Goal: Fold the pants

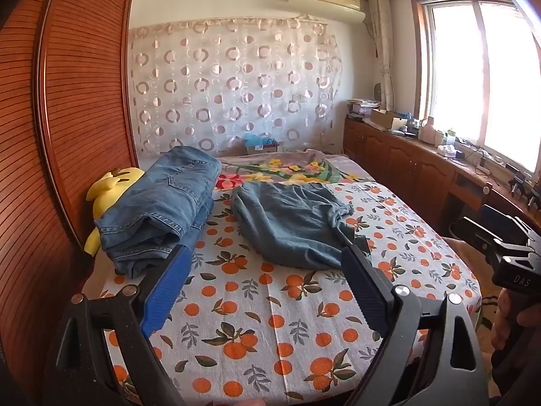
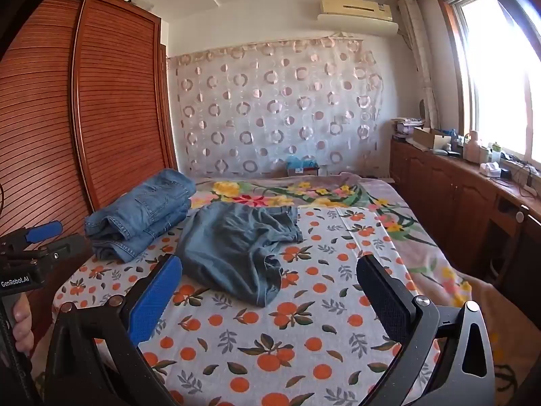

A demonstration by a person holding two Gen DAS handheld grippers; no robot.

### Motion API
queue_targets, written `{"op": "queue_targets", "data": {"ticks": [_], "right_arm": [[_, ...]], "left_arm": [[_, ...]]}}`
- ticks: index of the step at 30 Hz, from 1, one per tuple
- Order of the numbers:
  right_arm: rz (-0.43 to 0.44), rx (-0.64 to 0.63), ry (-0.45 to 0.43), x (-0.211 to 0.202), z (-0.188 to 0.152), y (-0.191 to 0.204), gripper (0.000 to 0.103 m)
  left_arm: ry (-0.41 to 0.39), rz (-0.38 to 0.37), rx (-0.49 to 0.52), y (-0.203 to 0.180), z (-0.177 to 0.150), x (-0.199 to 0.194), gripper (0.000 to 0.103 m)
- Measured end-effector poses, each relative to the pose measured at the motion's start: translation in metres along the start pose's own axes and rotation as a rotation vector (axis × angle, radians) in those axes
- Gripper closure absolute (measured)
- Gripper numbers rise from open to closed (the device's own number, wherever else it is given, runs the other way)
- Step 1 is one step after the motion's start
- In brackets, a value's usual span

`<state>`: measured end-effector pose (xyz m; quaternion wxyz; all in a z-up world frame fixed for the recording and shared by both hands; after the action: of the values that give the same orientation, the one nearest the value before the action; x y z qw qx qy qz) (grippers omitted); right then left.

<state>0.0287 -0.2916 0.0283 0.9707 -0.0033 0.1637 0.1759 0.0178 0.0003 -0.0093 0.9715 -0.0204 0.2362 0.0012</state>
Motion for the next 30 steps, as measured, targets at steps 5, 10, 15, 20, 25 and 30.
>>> {"op": "queue_targets", "data": {"ticks": [5, 10, 15, 20, 25, 30], "right_arm": [[0.002, 0.006, 0.013, 0.0016, 0.0004, 0.0012, 0.0], [-0.004, 0.005, 0.015, -0.0007, 0.0023, 0.0057, 0.0], [0.002, 0.007, 0.012, -0.0009, 0.0006, 0.002, 0.0], [0.004, 0.009, 0.012, -0.0006, 0.0012, 0.0017, 0.0], [0.002, 0.01, 0.01, -0.0008, 0.0015, 0.0017, 0.0], [0.004, 0.011, 0.009, -0.0002, 0.0017, 0.0016, 0.0]], "left_arm": [[0.001, 0.002, 0.002, 0.0, 0.0, 0.0, 0.012], [0.002, 0.003, 0.006, 0.0002, 0.0011, -0.0011, 0.012], [-0.004, 0.002, 0.008, -0.0008, 0.0012, -0.0049, 0.012], [-0.003, 0.001, 0.004, 0.0018, -0.0024, -0.0012, 0.012], [-0.006, 0.002, 0.003, 0.0025, -0.0006, -0.0034, 0.012], [-0.008, 0.003, 0.002, 0.0022, -0.0005, -0.0037, 0.012]]}}
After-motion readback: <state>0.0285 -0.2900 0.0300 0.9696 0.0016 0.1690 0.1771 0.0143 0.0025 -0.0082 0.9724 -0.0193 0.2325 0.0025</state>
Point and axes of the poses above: each gripper's, at about its wrist camera, not at the fingertips, and x roughly the way its jaws point, y to its left, z to its top, the point moved 2 cm from there along x, roughly the way its jaws point, and after that the axes turned 1 degree about -x, right-handed, at the moved point
